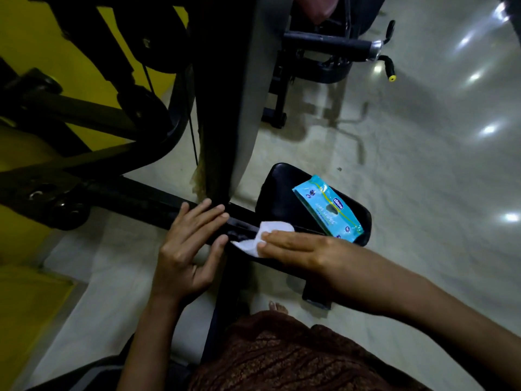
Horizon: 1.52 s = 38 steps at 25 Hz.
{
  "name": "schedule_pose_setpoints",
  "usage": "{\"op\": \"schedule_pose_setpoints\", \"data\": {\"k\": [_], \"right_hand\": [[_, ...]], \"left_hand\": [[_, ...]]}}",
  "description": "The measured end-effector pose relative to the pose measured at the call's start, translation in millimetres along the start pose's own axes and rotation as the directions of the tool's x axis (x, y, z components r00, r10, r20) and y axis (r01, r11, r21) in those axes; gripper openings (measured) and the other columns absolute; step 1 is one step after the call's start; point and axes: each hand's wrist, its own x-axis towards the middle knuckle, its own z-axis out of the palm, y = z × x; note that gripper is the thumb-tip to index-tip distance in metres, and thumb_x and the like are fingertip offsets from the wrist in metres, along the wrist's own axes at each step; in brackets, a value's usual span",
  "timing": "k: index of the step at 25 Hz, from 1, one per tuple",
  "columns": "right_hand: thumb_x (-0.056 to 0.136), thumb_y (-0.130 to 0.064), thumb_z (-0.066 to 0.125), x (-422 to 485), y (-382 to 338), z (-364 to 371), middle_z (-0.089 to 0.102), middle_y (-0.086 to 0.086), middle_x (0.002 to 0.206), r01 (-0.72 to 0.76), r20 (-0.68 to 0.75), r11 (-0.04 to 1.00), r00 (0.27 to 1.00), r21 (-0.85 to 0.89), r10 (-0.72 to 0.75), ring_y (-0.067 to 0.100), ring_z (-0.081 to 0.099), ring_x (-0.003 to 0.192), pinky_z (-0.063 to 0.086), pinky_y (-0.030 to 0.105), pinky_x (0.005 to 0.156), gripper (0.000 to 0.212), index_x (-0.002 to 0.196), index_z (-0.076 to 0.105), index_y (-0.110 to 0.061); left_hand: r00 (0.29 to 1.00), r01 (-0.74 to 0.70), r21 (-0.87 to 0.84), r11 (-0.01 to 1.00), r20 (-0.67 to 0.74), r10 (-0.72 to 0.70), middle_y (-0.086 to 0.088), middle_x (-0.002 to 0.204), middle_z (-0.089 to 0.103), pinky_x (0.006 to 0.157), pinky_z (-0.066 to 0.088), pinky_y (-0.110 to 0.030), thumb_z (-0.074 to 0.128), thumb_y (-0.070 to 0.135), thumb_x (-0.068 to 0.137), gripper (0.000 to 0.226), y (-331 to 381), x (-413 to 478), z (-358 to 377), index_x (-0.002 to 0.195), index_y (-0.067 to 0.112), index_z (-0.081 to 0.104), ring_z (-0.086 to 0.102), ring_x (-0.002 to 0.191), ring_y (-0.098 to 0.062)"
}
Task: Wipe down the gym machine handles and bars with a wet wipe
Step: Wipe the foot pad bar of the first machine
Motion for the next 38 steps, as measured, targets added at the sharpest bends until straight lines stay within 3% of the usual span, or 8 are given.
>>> {"op": "schedule_pose_setpoints", "data": {"k": [9,12,18,19,20,24,31,38], "right_hand": [[0.084,-0.012,0.056,70.8,-3.3,-10.3,0.072,0.009,0.093,-0.132,-0.206,0.908,0.951,0.397,0.228,0.004,0.06,0.099,0.047,0.012,0.072,0.023,0.101,0.072,-0.01],[0.085,-0.004,0.059,122.4,-7.9,1.6,0.066,0.013,0.114,-0.078,-0.148,0.922,0.978,0.379,0.144,0.008,0.055,0.109,0.044,0.02,0.091,0.03,0.115,0.065,-0.006],[0.094,-0.034,0.048,81.7,17.2,-21.9,0.06,0.015,0.117,-0.228,0.419,0.973,0.887,0.032,0.194,-0.007,0.032,0.084,0.047,0.033,0.081,0.032,0.115,0.064,-0.015],[0.093,-0.04,0.045,72.8,16.7,-32.8,0.064,0.015,0.11,-0.253,0.47,0.967,0.851,-0.024,0.235,0.026,0.055,0.107,0.049,0.036,0.08,0.036,0.112,0.064,-0.016],[0.093,-0.039,0.046,71.8,13.8,-37.0,0.066,0.014,0.103,-0.246,0.462,0.969,0.858,-0.016,0.226,-0.001,0.059,0.101,0.05,0.04,0.079,0.035,0.109,0.065,-0.015],[0.09,-0.005,0.052,116.6,-21.4,-5.5,0.064,0.018,0.112,-0.046,0.092,0.991,0.995,0.124,0.034,0.028,0.061,0.106,0.05,0.046,0.08,0.019,0.102,0.066,0.0],[0.072,-0.015,0.035,64.0,-30.7,2.1,0.069,0.003,0.091,0.128,0.146,0.921,0.986,-0.367,-0.078,0.018,0.068,0.085,0.046,0.026,0.035,0.037,0.067,0.071,-0.013],[0.082,-0.009,0.036,111.8,-33.1,45.9,0.071,0.007,0.092,0.279,0.056,0.818,0.955,-0.503,-0.291,0.032,0.059,0.11,0.053,0.042,0.079,0.041,0.07,0.075,-0.016]], "left_hand": [[0.994,0.098,0.12,0.988,-0.053,-0.092,-0.007,0.12,0.058,0.111,0.027,-0.046,0.052,0.022,0.088,0.034,-40.2,2.6,-27.7,0.111,0.0,0.064,0.047,0.123,-0.02],[0.983,0.175,0.141,0.974,-0.074,-0.166,-0.011,0.123,0.057,0.113,0.023,-0.043,0.05,0.022,0.088,0.037,-57.4,-3.5,-37.8,0.115,0.0,0.061,0.044,0.125,-0.02],[0.96,0.269,0.039,0.962,-0.087,-0.265,-0.005,0.123,0.056,0.115,0.021,-0.04,0.051,0.025,0.088,0.036,-62.2,-7.0,-37.2,0.114,0.003,0.062,0.042,0.127,-0.019],[0.96,0.269,0.031,0.963,-0.087,-0.265,-0.005,0.122,0.056,0.115,0.021,-0.04,0.051,0.026,0.088,0.036,-62.4,-7.1,-37.3,0.114,0.003,0.062,0.043,0.127,-0.019],[0.96,0.269,0.024,0.963,-0.087,-0.266,-0.005,0.122,0.057,0.115,0.02,-0.04,0.051,0.026,0.089,0.036,-63.1,-7.2,-38.4,0.114,0.003,0.062,0.043,0.127,-0.019],[0.962,0.269,0.002,0.963,-0.058,-0.268,-0.005,0.124,0.057,0.115,0.021,-0.039,0.051,0.026,0.088,0.037,-64.2,-7.4,-40.8,0.116,0.006,0.061,0.042,0.128,-0.018],[0.964,0.264,-0.01,0.964,-0.037,-0.264,0.0,0.124,0.057,0.114,0.023,-0.041,0.052,0.03,0.089,0.035,-69.7,-8.6,-44.4,0.116,0.011,0.062,0.043,0.128,-0.016],[0.965,0.259,-0.008,0.966,-0.023,-0.259,0.002,0.125,0.057,0.112,0.026,-0.043,0.046,0.041,0.093,0.04,-72.8,-8.6,-44.4,0.118,0.013,0.06,0.041,0.13,-0.009]]}}
